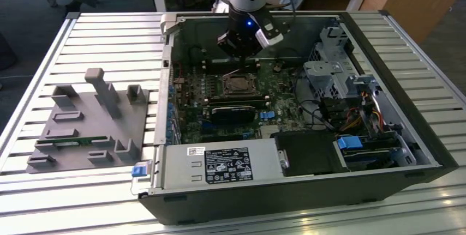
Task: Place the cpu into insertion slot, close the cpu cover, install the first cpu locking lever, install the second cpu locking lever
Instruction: 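Install the first cpu locking lever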
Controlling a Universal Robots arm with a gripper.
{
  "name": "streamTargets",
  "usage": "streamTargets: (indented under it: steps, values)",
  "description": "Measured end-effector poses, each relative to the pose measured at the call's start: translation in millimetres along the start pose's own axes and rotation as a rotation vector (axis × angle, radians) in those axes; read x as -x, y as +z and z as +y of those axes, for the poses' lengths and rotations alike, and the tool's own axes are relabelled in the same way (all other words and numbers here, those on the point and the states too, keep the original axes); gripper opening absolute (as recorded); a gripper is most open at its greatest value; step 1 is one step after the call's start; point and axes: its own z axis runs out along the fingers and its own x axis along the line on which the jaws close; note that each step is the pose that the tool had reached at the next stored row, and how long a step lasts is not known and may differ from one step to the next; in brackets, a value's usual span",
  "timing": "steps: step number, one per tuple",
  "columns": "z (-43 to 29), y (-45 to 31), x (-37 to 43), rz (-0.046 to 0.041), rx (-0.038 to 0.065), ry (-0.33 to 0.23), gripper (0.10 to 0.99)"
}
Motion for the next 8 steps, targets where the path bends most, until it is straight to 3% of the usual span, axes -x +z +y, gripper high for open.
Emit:
streamTargets:
  steps: [8]
  values:
    - [-0.2, 9.8, 5.4, 0.0022, 0.000, 0.003, 0.106]
